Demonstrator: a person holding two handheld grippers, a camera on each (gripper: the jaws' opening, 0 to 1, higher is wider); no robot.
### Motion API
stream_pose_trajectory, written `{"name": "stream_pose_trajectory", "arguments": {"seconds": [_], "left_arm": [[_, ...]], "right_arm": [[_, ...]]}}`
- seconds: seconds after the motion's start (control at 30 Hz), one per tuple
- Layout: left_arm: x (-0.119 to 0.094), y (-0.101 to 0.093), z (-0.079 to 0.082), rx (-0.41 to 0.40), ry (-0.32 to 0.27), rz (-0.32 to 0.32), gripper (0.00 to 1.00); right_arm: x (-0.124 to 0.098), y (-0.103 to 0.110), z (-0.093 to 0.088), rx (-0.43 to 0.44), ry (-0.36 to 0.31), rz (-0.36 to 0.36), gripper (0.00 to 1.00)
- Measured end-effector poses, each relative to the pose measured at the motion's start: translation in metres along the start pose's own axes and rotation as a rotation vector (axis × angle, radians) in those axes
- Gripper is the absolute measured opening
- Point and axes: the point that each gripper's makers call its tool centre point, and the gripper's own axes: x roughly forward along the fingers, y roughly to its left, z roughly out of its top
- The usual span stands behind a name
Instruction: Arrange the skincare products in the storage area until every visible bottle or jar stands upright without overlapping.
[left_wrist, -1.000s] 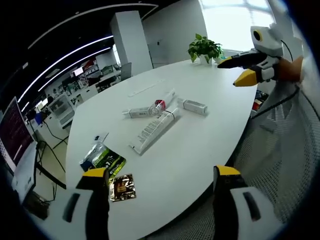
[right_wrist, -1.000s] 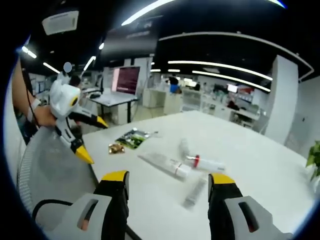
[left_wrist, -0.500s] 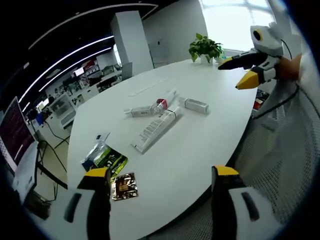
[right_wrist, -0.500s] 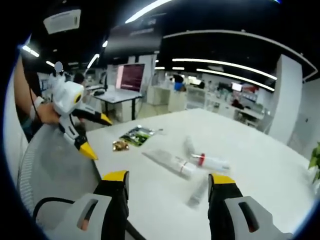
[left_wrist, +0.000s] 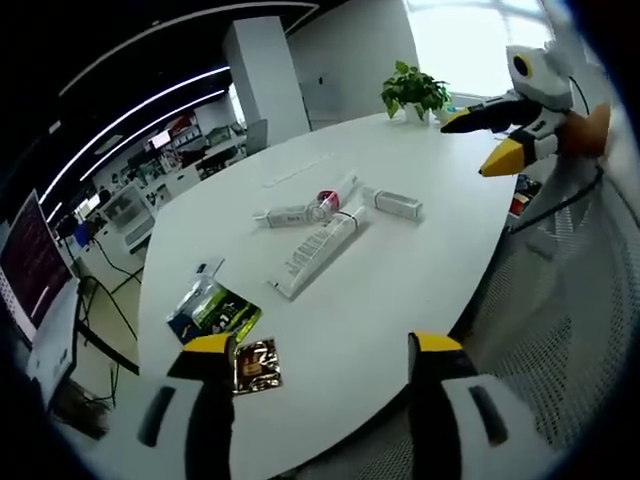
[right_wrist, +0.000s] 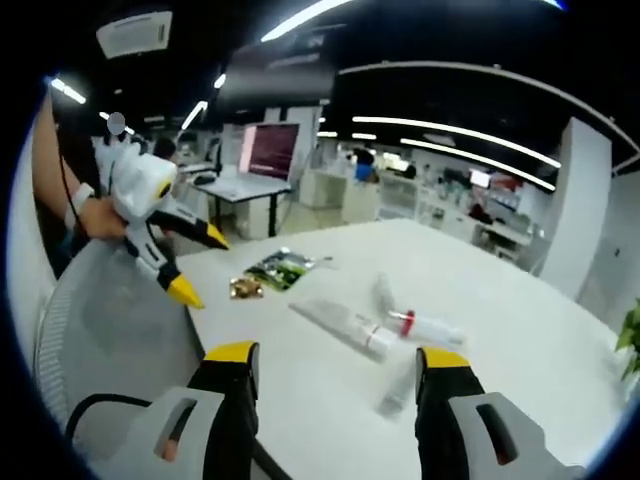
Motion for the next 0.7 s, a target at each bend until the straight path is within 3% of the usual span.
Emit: {"name": "stream_pose_trajectory", "arguments": {"seconds": [0.17,0.37,0.7], "left_arm": [[0.0,-0.001,-0.002,-0.005,0.015,-0.007,0.6],[-0.001,-0.002,-0.005,-0.005,0.024,-0.01,0.59],[0.0,-0.005,-0.004,0.002,0.023,-0.022,0.59]], "right_arm": [[0.0,-0.002,-0.001,0.046,0.003,0.01,0.66],[0.002,0.013,0.003,-0.036,0.003,0.046,0.67],[0.0,0.006,0.002,-0.017,0.0,0.022,0.68]]}}
